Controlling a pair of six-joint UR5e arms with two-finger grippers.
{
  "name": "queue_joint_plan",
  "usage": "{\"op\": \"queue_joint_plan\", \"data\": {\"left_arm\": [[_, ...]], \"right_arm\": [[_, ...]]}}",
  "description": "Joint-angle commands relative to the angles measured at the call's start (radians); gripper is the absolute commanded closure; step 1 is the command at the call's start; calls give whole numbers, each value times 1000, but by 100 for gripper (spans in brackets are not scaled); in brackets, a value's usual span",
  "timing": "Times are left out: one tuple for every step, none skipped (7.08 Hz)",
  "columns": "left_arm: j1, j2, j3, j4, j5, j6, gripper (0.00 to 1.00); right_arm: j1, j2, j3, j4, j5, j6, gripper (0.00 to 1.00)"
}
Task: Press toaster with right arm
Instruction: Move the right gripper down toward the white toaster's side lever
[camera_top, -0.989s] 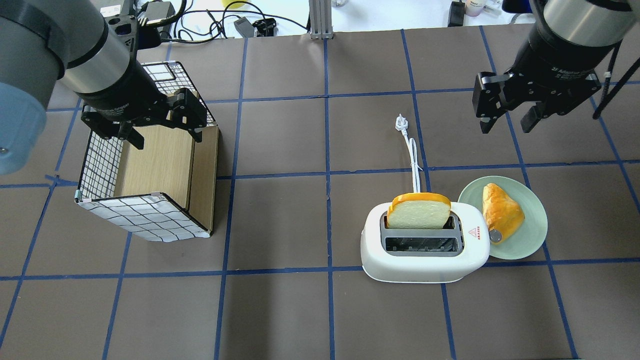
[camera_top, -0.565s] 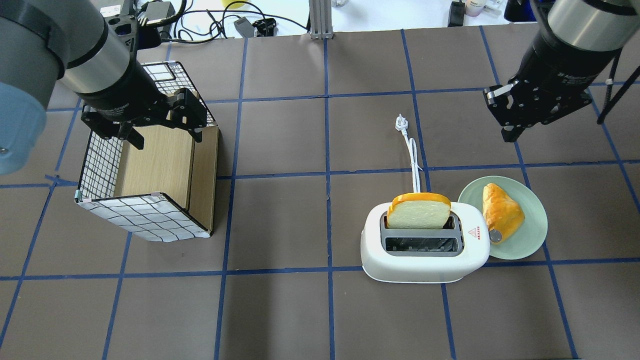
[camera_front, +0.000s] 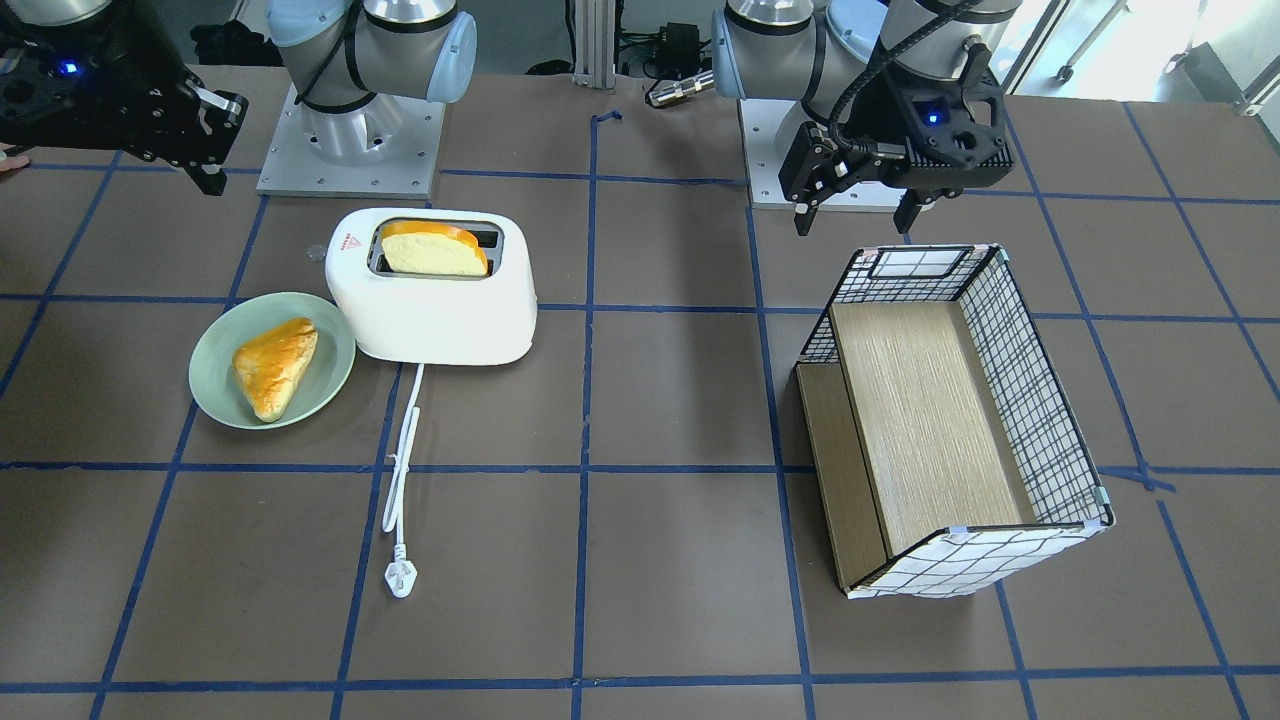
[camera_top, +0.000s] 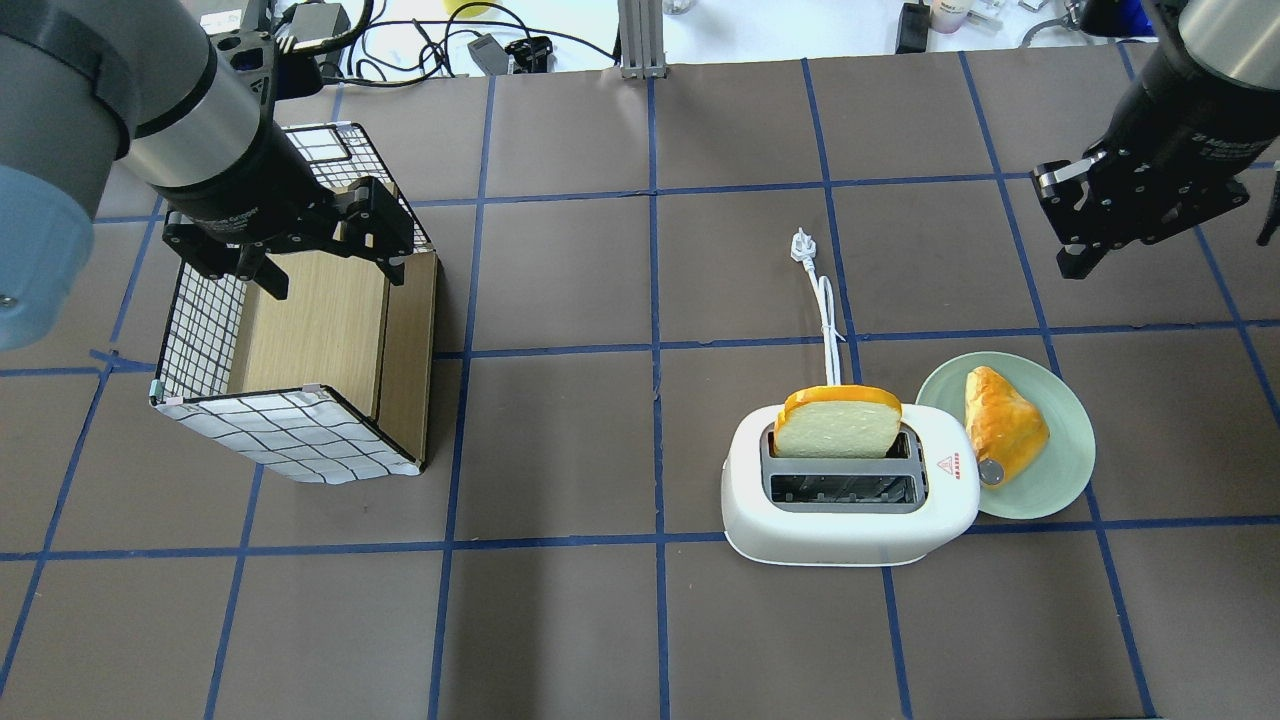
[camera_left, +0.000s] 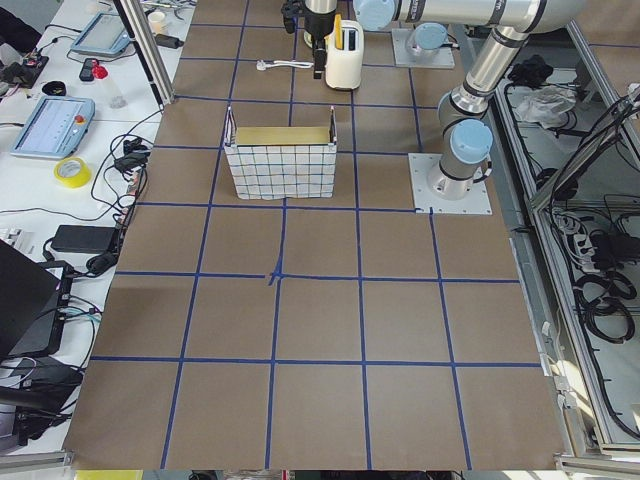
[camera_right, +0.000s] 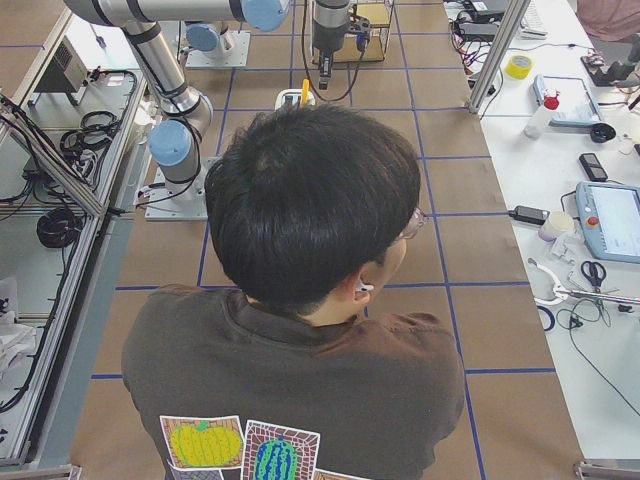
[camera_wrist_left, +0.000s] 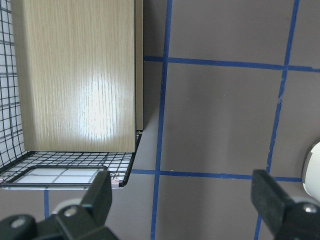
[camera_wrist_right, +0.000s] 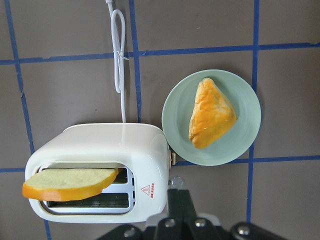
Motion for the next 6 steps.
{"op": "queue_joint_plan", "data": {"left_arm": [[0, 0, 1, 0, 0, 0, 0], [0, 0, 1, 0, 0, 0, 0], [0, 0, 1, 0, 0, 0, 0], [0, 0, -1, 0, 0, 0, 0], [0, 0, 1, 0, 0, 0, 0], [0, 0, 1, 0, 0, 0, 0]], "right_arm": [[-5, 0, 16, 7, 61, -2, 100], [-5, 0, 32, 4, 61, -5, 100], [-6, 1, 49, -1, 63, -16, 100], [-23, 1, 65, -1, 63, -35, 100], [-44, 1, 77, -1, 65, -71, 100], [-67, 1, 91, 1, 101, -82, 100]]}}
